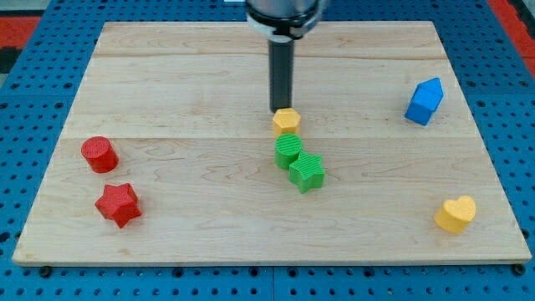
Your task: Push the yellow hexagon into the yellow heart
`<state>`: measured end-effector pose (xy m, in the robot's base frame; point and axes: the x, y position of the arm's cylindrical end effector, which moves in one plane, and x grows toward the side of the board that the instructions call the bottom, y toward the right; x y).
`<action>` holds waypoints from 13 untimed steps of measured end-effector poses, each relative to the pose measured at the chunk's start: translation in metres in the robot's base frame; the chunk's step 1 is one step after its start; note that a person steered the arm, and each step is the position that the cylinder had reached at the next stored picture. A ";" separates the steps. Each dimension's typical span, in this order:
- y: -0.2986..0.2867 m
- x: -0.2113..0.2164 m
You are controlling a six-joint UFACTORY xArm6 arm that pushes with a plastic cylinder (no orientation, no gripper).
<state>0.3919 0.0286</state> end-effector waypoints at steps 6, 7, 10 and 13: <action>-0.016 0.019; 0.018 0.019; -0.016 0.023; -0.025 0.038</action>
<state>0.4302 0.0037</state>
